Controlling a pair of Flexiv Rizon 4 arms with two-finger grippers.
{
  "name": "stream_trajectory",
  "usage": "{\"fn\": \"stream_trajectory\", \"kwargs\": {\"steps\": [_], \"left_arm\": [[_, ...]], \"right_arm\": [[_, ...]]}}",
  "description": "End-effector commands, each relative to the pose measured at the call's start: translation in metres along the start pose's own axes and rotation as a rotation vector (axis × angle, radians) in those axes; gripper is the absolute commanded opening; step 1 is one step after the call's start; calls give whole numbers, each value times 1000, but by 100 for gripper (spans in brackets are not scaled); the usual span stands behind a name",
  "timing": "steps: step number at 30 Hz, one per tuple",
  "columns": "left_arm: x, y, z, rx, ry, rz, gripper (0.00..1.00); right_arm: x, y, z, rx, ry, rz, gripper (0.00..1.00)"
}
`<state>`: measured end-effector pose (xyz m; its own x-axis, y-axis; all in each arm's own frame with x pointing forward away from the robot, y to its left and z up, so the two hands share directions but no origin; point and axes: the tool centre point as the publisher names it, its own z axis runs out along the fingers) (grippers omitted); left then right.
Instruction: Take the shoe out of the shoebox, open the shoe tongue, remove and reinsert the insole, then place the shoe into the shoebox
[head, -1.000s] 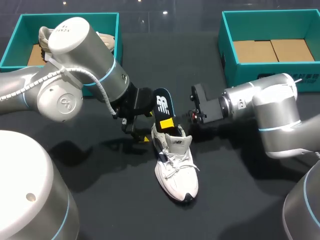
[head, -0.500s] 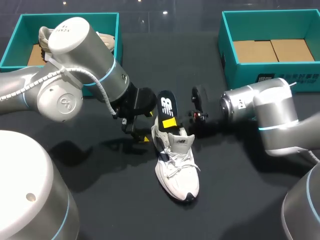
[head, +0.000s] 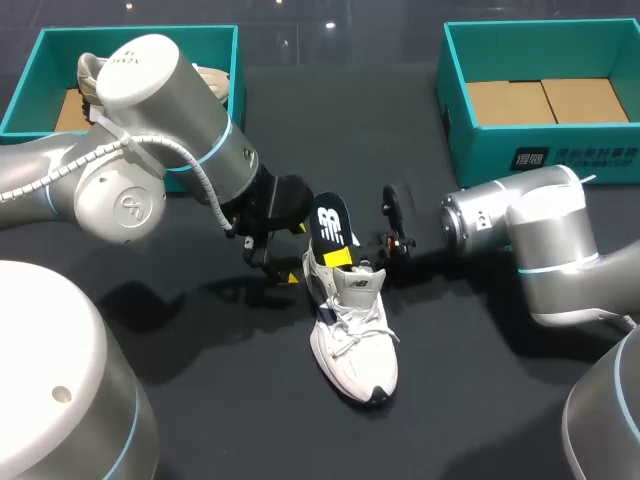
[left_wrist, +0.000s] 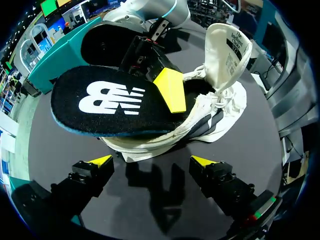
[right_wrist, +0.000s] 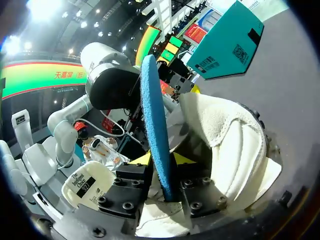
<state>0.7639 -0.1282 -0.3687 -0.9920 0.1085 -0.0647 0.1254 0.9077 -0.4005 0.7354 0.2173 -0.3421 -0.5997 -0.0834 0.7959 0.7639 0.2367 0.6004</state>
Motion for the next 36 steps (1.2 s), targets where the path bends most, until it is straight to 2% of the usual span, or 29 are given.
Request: {"fn": "stream_trajectory", "kwargs": {"steps": [1,8,11,13,14,15,21,24,31,35,36], "left_arm": [[0,0,0,-1,-1,1,100],[0,0,0,-1,-1,1,100],[0,0,0,-1,-1,1,100],[0,0,0,-1,-1,1,100],[0,0,0,-1,-1,1,100],[0,0,0,-1,-1,1,100],[0,0,0,-1,-1,1,100],[0,0,0,-1,-1,1,100],[0,0,0,-1,-1,1,100],[0,0,0,-1,-1,1,100],[0,0,0,-1,-1,1,100]], "right_arm": [[12,10,-2,25,-41,-17,49],[15,25,-4,46,-58,-43,46],[13,29,-4,47,-58,-46,40],[11,31,-4,45,-56,-46,29],[10,32,-4,41,-55,-44,20],[8,34,-4,38,-54,-42,0],[-8,25,-2,19,-46,3,0],[-13,14,-3,6,-43,34,0],[-9,-11,-3,-36,-59,84,0],[1,-12,-3,-37,-79,65,0],[4,-8,-3,-34,-82,51,13]]}}
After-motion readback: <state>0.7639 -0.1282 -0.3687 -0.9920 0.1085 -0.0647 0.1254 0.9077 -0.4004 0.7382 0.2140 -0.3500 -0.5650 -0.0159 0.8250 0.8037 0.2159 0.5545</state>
